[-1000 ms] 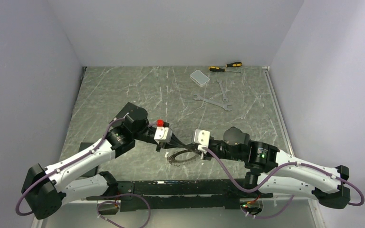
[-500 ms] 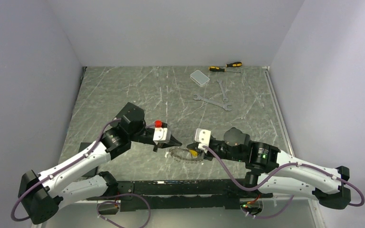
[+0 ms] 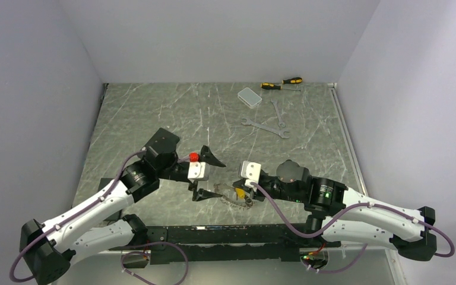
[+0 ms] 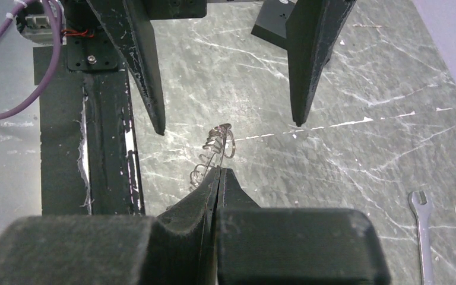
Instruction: Put the keys on the keyring
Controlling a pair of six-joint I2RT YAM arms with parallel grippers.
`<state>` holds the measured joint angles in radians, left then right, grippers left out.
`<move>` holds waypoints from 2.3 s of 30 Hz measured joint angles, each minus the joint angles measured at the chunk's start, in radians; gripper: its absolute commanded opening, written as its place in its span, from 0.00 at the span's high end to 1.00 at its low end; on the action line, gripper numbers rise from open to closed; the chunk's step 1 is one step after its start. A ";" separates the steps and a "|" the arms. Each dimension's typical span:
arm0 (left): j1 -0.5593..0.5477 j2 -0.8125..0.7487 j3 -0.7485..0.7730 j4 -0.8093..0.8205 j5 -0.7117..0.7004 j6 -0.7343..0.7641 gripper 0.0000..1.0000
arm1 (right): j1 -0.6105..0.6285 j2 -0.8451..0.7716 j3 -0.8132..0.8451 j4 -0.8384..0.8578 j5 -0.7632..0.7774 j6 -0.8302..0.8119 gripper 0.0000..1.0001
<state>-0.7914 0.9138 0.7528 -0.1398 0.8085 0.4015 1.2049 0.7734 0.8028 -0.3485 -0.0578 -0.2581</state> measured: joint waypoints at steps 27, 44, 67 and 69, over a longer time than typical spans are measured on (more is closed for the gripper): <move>-0.001 0.066 -0.069 0.056 -0.024 -0.006 1.00 | 0.000 -0.016 0.013 0.001 0.050 0.065 0.85; -0.001 -0.126 -0.046 -0.067 -0.312 0.303 1.00 | 0.000 -0.080 -0.071 0.075 0.226 0.231 0.37; -0.014 -0.177 -0.153 0.027 -0.389 0.811 1.00 | -0.493 0.044 -0.107 0.123 0.261 1.386 0.07; -0.019 -0.177 -0.153 0.030 -0.392 0.830 1.00 | -0.518 0.088 -0.128 0.152 0.172 1.441 0.07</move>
<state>-0.8104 0.7364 0.5995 -0.1097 0.4164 1.2320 0.6868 0.8616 0.6746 -0.1967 0.1139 1.1831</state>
